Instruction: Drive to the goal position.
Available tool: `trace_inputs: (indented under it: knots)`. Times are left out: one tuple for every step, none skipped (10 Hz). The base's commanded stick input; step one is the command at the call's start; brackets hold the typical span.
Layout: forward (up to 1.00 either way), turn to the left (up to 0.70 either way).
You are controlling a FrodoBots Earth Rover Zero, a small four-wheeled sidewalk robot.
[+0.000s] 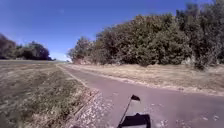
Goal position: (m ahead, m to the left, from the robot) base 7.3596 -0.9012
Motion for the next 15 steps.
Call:
trace_inputs:
  knots:
    - [0.70,0.01]
    - [0.70,0.01]
    - [0.70,0.01]
    - [0.70,0.01]
    - [0.70,0.01]
    - [0.70,0.01]
    - [0.70,0.01]
    - [0.70,0.01]
    - [0.70,0.10]
    - [0.70,0.13]
    - [0.70,0.14]
    - [0.70,0.14]
    - [0.70,0.14]
    - [0.70,0.14]
    - [0.70,0.14]
